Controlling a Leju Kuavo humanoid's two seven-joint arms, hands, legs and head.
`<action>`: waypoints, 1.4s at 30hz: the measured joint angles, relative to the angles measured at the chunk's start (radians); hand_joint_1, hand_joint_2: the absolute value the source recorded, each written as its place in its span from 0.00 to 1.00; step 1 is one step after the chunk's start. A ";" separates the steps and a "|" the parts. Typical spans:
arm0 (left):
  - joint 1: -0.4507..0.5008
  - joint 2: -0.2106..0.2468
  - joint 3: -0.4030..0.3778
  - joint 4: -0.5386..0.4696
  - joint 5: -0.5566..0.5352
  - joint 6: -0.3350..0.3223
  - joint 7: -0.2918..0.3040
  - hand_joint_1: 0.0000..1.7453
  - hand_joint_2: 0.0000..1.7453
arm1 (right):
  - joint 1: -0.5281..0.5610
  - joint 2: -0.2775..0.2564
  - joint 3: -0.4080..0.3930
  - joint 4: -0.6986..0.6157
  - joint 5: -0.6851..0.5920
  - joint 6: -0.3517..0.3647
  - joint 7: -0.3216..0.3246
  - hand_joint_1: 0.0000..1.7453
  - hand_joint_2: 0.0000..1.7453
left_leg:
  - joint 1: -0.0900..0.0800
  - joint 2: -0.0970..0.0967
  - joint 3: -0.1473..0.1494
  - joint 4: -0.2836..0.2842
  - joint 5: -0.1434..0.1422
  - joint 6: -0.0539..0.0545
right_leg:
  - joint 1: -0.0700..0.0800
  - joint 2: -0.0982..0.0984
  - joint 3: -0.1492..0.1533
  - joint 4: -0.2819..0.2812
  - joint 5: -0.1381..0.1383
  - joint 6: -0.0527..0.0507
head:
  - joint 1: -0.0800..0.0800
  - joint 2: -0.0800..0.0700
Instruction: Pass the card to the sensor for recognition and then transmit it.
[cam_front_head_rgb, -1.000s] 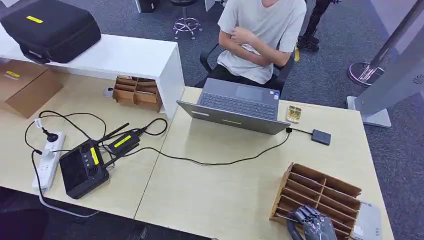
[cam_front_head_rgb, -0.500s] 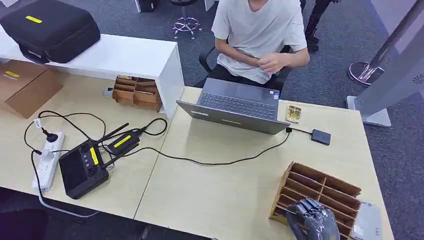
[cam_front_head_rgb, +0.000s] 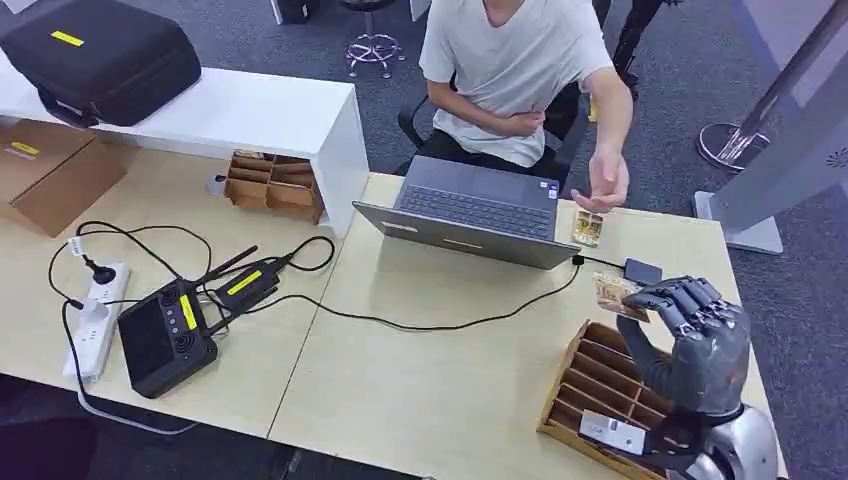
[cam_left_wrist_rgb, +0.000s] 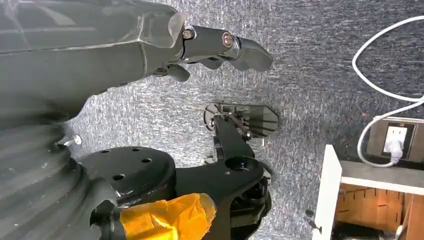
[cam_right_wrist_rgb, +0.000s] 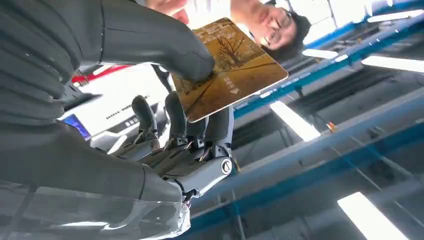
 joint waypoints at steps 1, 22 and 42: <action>0.000 0.000 0.000 0.000 0.000 0.000 0.000 0.00 1.00 | -0.005 -0.001 0.002 -0.003 0.000 0.000 0.000 0.71 1.00 | 0.000 0.000 0.000 0.000 0.000 0.000 | 0.000 0.000 0.000 0.000 0.000 0.000 | 0.000 0.000; -0.003 0.000 0.000 0.000 0.000 -0.001 0.000 0.00 1.00 | -0.021 -0.015 0.027 -0.015 0.000 0.000 0.000 0.71 1.00 | 0.000 0.000 0.000 0.000 0.000 0.000 | 0.000 0.000 0.000 0.000 0.000 0.000 | 0.000 0.000; -0.077 -0.013 -0.078 0.000 -0.143 -0.053 0.095 0.00 1.00 | -0.649 0.174 0.197 0.587 0.369 -0.013 0.339 0.71 1.00 | 0.001 -0.003 -0.003 0.000 0.007 -0.004 | 0.002 -0.001 -0.003 0.003 0.005 -0.003 | 0.000 0.000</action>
